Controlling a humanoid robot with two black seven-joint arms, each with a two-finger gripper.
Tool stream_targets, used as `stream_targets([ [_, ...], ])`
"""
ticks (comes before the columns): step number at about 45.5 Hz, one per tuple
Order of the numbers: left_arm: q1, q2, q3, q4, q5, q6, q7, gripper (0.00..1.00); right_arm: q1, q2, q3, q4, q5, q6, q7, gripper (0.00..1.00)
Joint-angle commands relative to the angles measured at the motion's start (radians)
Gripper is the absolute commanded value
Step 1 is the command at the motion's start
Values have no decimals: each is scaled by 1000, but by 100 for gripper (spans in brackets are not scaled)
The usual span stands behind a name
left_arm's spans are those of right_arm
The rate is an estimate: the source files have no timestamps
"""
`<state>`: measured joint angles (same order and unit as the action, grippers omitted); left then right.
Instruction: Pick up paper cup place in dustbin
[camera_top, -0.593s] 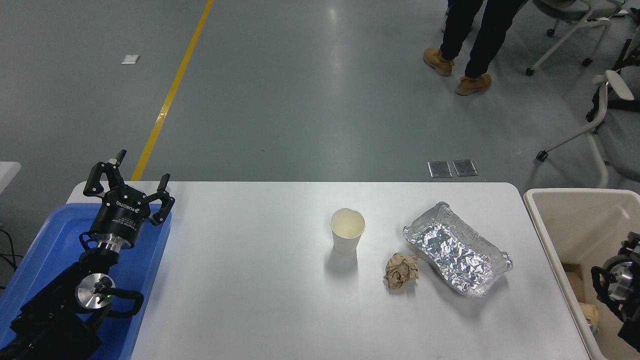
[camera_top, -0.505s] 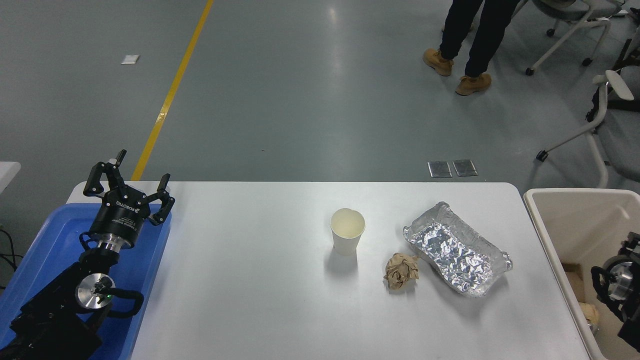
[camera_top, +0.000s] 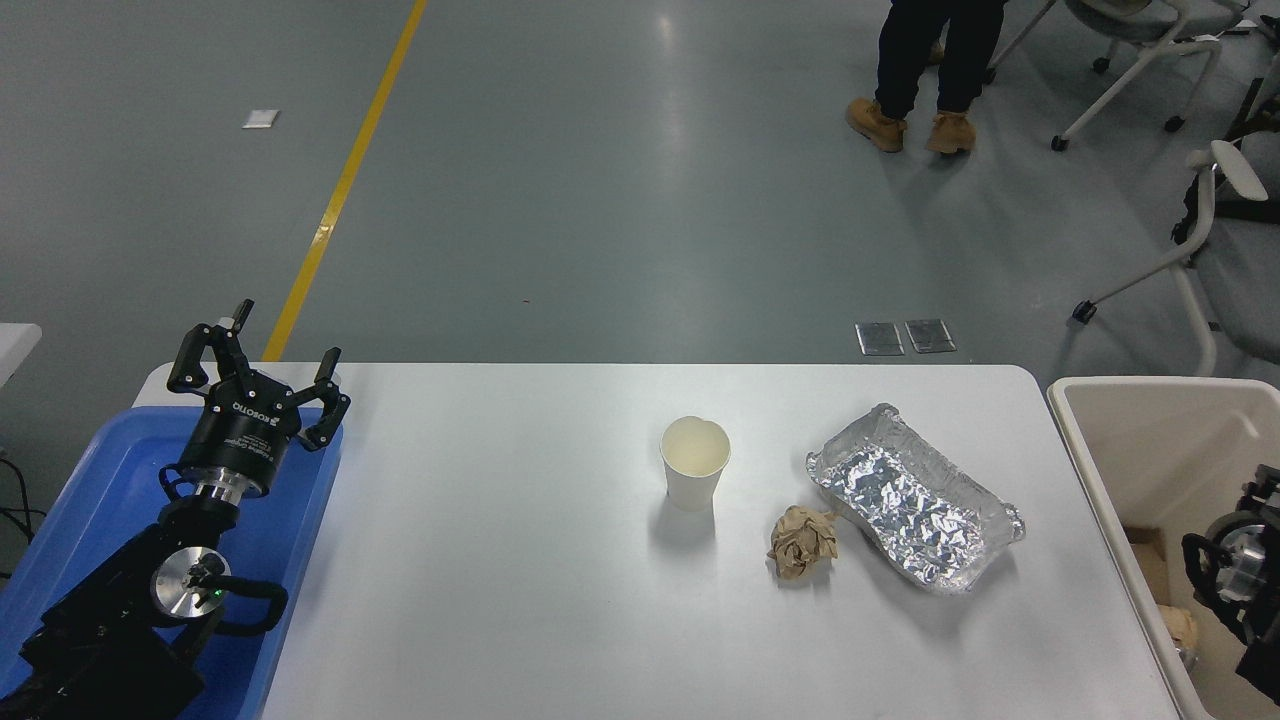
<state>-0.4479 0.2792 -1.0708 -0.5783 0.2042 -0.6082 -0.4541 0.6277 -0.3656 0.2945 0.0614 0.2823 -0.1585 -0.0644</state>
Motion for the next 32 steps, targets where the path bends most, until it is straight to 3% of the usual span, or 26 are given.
stream_targets([
  [1, 0, 0, 0, 0, 0, 1, 0, 98, 1, -6, -2, 0, 0, 4, 2, 100],
  [32, 0, 0, 0, 0, 0, -1, 0, 98, 6, -12, -97, 14, -11, 5, 3, 100],
])
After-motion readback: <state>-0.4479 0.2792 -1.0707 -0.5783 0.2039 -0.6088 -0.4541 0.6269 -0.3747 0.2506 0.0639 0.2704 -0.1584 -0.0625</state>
